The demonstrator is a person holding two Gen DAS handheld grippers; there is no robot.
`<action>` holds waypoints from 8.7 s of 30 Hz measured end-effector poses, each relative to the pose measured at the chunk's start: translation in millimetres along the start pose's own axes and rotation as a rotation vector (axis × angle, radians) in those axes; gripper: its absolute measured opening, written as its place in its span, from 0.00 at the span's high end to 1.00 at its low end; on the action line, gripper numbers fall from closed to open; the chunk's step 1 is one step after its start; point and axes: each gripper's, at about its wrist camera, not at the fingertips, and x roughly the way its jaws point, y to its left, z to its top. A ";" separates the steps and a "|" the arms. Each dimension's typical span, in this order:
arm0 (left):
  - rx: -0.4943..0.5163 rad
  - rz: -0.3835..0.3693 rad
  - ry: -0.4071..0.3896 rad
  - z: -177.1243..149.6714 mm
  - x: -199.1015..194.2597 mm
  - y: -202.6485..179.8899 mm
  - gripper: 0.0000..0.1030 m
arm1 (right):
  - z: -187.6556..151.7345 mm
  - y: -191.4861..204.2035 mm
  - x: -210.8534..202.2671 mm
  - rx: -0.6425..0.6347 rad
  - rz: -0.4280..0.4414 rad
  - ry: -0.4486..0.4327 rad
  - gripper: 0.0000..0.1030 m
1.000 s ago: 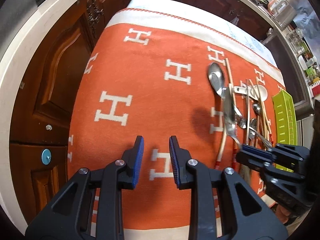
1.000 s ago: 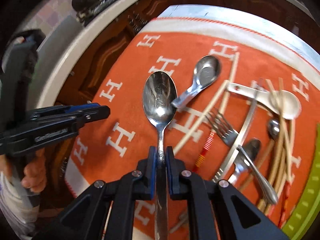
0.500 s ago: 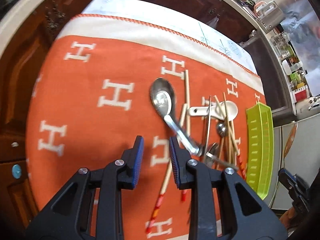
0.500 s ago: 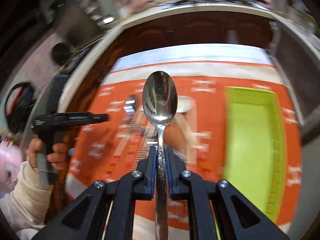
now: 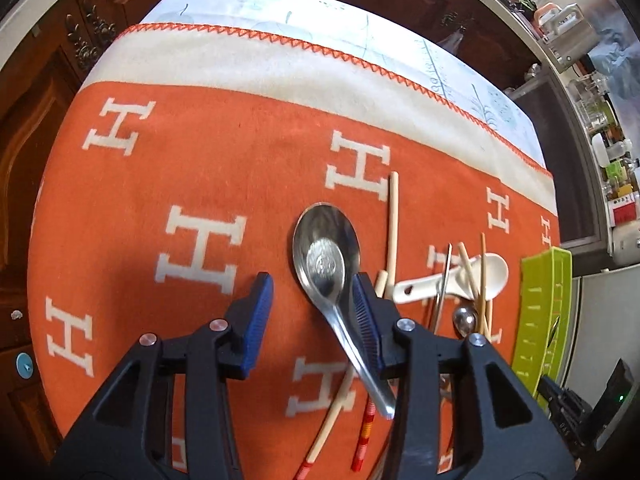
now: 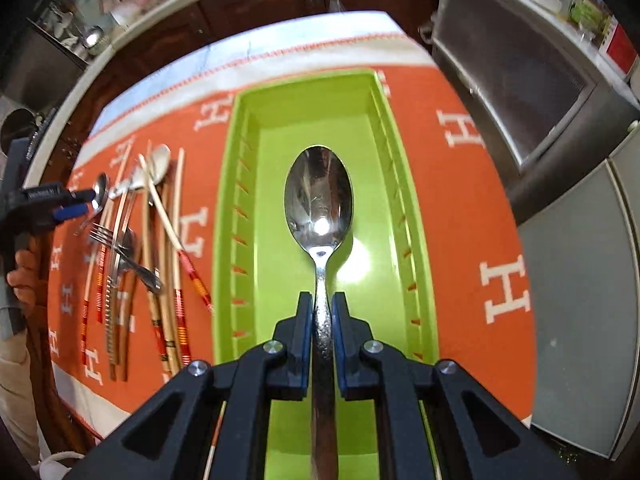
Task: Organize utensils
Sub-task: 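Lower the large spoon into the green tray with right tool while left tool grasps a small steel spoon, then place the small spoon in the tray with left tool while right tool releases its spoon, then grasp the white ceramic spoon with right tool while left tool grasps a wooden chopstick, then carry the white spoon with right tool while left tool carries the chopstick toward the tray, then lower and release the white spoon with right tool while left tool drops the chopstick in the tray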
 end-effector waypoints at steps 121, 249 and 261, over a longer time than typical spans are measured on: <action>0.257 0.056 -0.104 -103.9 -50.7 -19.3 0.61 | 73.7 158.7 -5.1 -0.212 0.209 -0.144 0.74; 0.388 -0.153 -0.028 -116.5 -14.6 -264.1 0.78 | 10.9 -31.8 -10.9 0.052 0.170 -0.115 0.86; 0.400 -0.090 -0.108 -139.1 -69.2 -215.5 0.66 | -5.2 -20.8 -34.3 0.094 0.172 -0.152 0.86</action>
